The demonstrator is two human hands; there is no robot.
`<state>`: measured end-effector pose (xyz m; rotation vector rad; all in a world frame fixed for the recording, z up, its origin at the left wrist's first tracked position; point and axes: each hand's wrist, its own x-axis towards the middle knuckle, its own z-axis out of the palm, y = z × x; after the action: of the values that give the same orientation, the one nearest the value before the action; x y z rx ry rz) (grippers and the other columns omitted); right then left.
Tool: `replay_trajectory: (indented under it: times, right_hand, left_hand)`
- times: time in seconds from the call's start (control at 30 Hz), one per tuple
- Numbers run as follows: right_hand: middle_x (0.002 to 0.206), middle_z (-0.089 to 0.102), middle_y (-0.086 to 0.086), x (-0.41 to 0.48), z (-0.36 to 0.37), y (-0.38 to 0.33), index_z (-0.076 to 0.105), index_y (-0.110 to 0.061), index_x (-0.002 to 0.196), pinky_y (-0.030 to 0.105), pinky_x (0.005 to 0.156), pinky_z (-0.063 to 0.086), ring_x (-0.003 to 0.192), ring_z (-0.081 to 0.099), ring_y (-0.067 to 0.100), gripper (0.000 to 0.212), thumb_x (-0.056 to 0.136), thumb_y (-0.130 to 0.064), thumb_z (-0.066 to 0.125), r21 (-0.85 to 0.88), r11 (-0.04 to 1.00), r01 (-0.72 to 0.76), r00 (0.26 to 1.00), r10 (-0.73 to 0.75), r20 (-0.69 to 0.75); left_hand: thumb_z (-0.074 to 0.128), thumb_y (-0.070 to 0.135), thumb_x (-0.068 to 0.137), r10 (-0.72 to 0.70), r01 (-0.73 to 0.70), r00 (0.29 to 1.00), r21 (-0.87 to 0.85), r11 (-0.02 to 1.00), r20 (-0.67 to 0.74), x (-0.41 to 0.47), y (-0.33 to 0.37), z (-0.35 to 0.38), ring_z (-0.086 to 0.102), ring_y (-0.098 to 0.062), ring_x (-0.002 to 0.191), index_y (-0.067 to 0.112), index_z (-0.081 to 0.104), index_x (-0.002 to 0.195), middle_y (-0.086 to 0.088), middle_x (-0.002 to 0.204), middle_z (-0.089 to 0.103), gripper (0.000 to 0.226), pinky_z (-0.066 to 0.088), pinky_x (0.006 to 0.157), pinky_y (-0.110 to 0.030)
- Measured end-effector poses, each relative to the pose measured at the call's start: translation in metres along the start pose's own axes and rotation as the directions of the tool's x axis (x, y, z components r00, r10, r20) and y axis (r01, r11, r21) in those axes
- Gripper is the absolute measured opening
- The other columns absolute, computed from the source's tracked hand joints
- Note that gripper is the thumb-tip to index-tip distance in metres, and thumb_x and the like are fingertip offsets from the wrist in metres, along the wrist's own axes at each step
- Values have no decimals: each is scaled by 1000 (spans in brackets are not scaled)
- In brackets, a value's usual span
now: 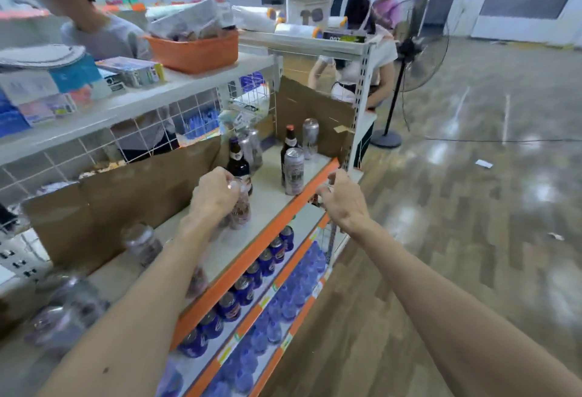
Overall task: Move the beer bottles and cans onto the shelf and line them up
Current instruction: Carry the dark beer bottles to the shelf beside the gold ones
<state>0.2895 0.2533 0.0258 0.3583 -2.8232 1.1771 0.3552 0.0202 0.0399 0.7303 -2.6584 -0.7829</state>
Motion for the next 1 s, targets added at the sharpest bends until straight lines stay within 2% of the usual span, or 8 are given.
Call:
replay_trajectory:
  times: [0.13,0.33,0.4,0.5,0.63,0.73,0.9,1.0]
  right_hand:
    - [128,57,13,70,21,6,50,-5,128,41,93,46,112,57,28,38,99,-28,51,21,999,27,998,-28,54]
    - [125,57,13,205,61,8,48,-7,124,39,88,44,110,55,30,35,97,-29,52,-23,997,70,992,-67,106]
    - [125,56,14,246,79,8,47,-7,124,38,86,43,110,55,32,37,97,-31,54,-57,997,54,988,-45,145]
    - [123,57,16,298,105,9,48,-5,122,40,88,46,111,55,35,43,93,-35,59,-59,998,19,981,-7,192]
    - [111,60,18,342,135,16,49,-3,110,39,80,45,104,58,37,43,85,-32,68,-70,997,21,970,-4,245]
    - [110,62,17,355,151,15,49,-6,111,41,82,46,104,59,37,41,88,-37,65,-64,997,31,971,-14,238]
    - [106,65,15,361,166,12,50,-7,105,42,79,48,100,61,37,38,89,-38,66,-24,1000,15,991,-12,133]
    - [105,66,15,366,165,11,53,-7,105,42,81,48,98,61,37,33,91,-35,64,-22,999,44,989,-41,141]
  left_hand:
    - [57,22,91,-122,121,990,-17,993,-76,69,-7,18,59,-32,114,16,60,122,-7,122,66,32,46,94,-40]
    - [71,33,86,-234,229,970,-74,971,-68,191,-19,66,60,-33,113,11,56,125,-9,123,65,47,45,89,-38]
    - [77,33,82,-280,278,960,-97,956,-8,220,-15,75,59,-32,107,9,55,118,-7,112,62,49,45,83,-37]
    - [81,26,74,-318,325,945,-107,940,83,257,-17,86,57,-28,85,7,53,95,-7,92,59,40,39,63,-32]
    - [79,21,75,-250,288,948,-197,937,195,286,-32,97,51,-14,59,7,61,76,1,63,57,22,30,44,-20]
    - [78,23,77,-220,273,948,-233,933,228,297,-34,97,54,-12,59,7,66,74,2,64,61,21,33,48,-21]
    - [77,28,81,-256,282,956,-219,934,143,299,-29,117,66,-20,86,14,68,100,-2,92,71,25,45,65,-28]
    - [77,27,82,-271,289,956,-212,933,112,300,-21,119,67,-21,88,15,69,98,-4,94,73,22,45,67,-28]
